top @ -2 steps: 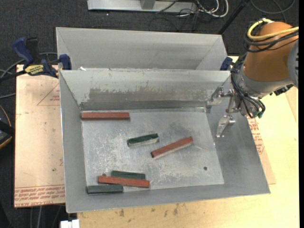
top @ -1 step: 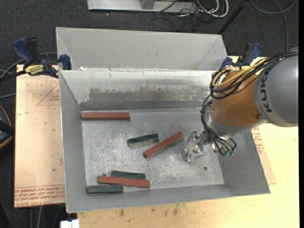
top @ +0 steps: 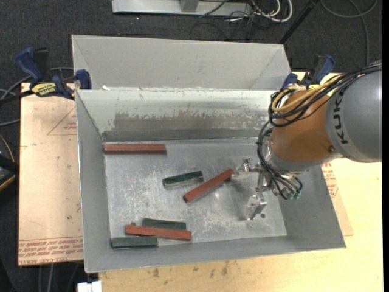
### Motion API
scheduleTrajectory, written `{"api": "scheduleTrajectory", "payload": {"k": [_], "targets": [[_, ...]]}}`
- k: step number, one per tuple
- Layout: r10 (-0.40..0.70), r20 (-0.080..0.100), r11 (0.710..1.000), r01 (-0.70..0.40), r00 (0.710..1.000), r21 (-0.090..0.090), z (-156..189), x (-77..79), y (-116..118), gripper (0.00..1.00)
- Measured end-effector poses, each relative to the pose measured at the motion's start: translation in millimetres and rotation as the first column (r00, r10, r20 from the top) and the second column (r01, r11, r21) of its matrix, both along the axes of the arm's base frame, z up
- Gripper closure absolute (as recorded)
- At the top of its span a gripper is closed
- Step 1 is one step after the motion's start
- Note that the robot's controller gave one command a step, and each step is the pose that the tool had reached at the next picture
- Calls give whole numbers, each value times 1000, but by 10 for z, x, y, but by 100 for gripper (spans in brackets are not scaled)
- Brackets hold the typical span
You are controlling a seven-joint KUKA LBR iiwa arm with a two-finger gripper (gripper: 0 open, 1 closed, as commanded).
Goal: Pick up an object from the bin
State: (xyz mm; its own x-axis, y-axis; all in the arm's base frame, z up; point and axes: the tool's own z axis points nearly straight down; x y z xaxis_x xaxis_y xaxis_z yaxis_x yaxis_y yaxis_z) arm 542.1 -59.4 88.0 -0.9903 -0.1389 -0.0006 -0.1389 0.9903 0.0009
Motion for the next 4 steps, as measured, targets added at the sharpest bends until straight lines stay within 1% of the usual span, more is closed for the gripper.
{"api": "scheduleTrajectory", "payload": {"k": [1,2,3,4], "targets": [[0,0,1000,0,1000,0,0,0,0,0],[21,3,1000,-21,1000,-3,-89,435,306,0],[32,7,999,-32,999,-1,-99,690,479,0],[74,7,997,-74,997,-2,-44,762,823,0]]}}
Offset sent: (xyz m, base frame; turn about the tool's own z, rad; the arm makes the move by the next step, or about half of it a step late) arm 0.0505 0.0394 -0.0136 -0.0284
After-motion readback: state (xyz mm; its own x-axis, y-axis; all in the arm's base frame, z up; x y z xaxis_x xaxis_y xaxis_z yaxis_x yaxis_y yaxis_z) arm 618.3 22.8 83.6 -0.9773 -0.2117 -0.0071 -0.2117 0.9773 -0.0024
